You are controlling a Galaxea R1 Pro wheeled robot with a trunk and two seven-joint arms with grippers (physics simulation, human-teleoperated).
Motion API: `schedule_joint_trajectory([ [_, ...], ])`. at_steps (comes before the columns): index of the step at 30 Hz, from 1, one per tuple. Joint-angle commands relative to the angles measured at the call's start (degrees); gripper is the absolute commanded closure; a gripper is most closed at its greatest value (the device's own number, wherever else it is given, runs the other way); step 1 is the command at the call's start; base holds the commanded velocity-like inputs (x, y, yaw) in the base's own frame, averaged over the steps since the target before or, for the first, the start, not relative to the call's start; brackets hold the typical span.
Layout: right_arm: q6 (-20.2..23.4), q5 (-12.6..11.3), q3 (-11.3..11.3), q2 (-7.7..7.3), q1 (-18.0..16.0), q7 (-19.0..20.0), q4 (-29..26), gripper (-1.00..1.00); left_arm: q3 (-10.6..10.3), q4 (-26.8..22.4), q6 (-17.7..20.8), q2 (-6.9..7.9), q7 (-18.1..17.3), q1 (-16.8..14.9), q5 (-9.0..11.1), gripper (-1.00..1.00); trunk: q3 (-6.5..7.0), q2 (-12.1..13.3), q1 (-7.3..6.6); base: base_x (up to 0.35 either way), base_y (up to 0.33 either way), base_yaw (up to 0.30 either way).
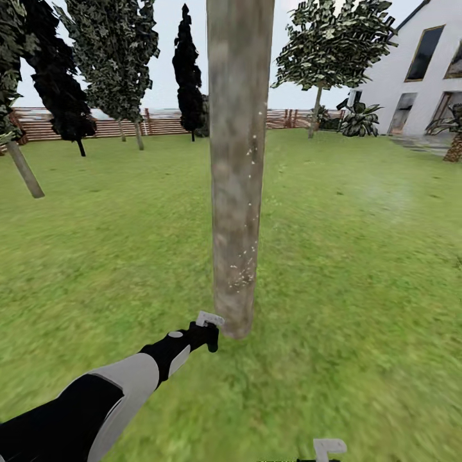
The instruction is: In the garden, pick up the pesticide atomizer on the floor and spray pesticide onto both trees until each tree trunk is fully covered.
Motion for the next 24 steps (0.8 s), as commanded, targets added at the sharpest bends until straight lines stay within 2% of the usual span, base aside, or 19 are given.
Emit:
schedule_joint_trajectory([
  [1, -0.4, 0.1, 0.1, 0.03, -0.1, -0.3, 0.3, -1.00, -0.5, 0.1, -0.2, 0.02, -0.2, 0.0, 0.6, 1.00, -0.05, 0.0, 0.00, 0.000, 0.350, -0.271],
  [5, -0.4, 0.1, 0.1, 0.03, -0.1, -0.3, 0.3, -1.00, -0.5, 0.1, -0.3, 0.00, -0.2, 0.0, 0.6, 1.00, -0.05, 0.0, 0.00, 0.000, 0.315, -0.249],
  [12, -0.4, 0.1, 0.1, 0.03, -0.1, -0.3, 0.3, -1.00, -0.9, -0.5, -0.4, -0.37, -0.3, 0.0, 0.7, 1.00, -0.05, 0.0, 0.00, 0.050, 0.021, -0.027],
  [13, -0.4, 0.1, 0.1, 0.03, -0.1, -0.3, 0.3, -1.00, -1.0, -3.4, 2.7, -0.57, -0.2, 0.0, 0.8, 1.00, -0.05, 0.0, 0.00, 0.005, 0.000, -0.001],
  [15, -0.4, 0.1, 0.1, 0.03, -0.1, -0.3, 0.3, -1.00, -0.9, -14.2, 15.8, -0.57, 0.0, 0.0, 0.7, 1.00, -0.05, 0.0, 0.00, 0.002, 0.000, 0.000],
  [17, -0.5, 0.1, 0.1, -0.13, -0.1, -0.3, 0.3, -1.00, -0.7, -20.1, 23.3, -0.53, 0.1, 0.0, 0.7, 1.00, -0.05, 0.0, 0.00, 0.000, 0.000, 0.000],
  [19, -0.5, 0.1, 0.1, -0.25, -0.1, -0.3, 0.3, -1.00, -0.1, -23.3, 27.9, -0.52, 0.2, 0.0, 0.7, 1.00, -0.05, 0.0, 0.00, 0.000, 0.000, 0.000],
  [22, -0.4, 0.1, 0.0, -0.42, -0.1, -0.5, 0.3, -1.00, 1.3, -31.5, 37.8, -0.39, 0.8, 0.0, 0.6, 1.00, -0.05, 0.0, 0.00, 0.000, 0.000, 0.000],
  [24, -0.4, 0.1, 0.0, -0.52, -0.1, -0.5, 0.2, -1.00, 3.5, -37.0, 43.2, -0.30, 3.1, 0.0, 0.6, 1.00, -0.05, 0.0, 0.00, 0.000, 0.000, 0.000],
])
